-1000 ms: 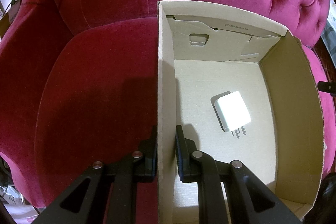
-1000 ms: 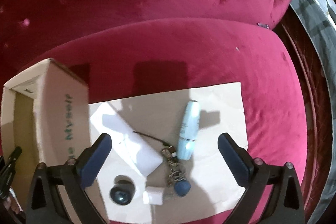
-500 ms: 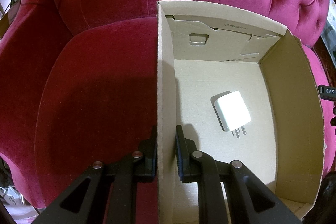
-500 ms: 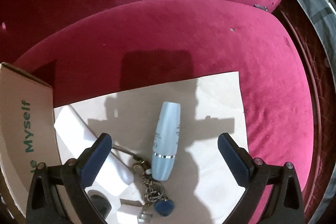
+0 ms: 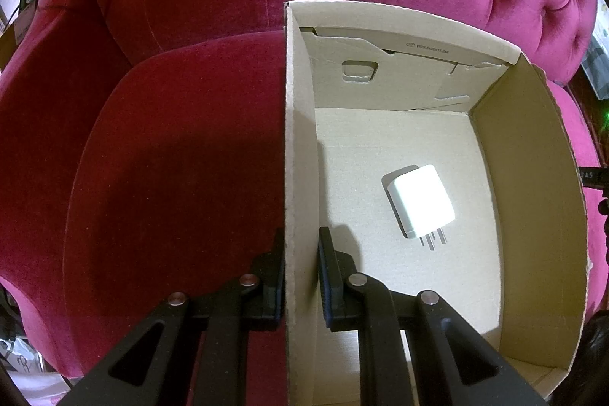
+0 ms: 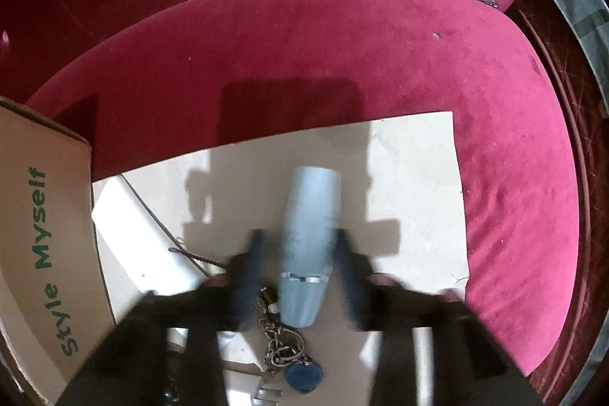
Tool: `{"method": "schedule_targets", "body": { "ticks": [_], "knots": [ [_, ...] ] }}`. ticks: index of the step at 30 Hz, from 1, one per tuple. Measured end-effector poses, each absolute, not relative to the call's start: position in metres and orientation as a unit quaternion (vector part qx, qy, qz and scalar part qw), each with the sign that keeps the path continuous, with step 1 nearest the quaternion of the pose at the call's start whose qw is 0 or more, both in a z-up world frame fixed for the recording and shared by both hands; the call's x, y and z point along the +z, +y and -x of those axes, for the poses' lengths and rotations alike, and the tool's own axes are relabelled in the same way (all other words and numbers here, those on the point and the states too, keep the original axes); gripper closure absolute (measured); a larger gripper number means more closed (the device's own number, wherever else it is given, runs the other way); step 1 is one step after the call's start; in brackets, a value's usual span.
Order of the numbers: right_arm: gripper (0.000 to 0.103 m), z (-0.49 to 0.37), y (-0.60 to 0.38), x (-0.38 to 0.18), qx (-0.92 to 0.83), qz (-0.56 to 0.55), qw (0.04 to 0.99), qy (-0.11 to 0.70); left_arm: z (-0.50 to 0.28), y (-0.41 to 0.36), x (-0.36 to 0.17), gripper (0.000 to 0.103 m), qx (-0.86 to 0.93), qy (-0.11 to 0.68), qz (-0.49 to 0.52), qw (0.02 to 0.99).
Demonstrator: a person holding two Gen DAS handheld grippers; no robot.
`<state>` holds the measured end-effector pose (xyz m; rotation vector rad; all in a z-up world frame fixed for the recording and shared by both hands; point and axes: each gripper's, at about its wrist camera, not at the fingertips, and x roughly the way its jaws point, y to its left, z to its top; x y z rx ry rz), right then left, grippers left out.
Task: Organize rigid objects
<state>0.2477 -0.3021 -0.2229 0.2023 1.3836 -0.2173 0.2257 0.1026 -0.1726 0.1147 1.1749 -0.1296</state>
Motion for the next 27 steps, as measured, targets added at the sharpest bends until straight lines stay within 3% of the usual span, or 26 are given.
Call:
{"method": "schedule_targets", "body": {
  "ticks": [27],
  "knots": [
    [0.076,-0.233,-0.272,-0.161,-0.097,-0.067,0.780,0.614,-0.225,0.104,-0.173,0.088,-0.060,0.553,-0.054,0.829]
  ]
}}
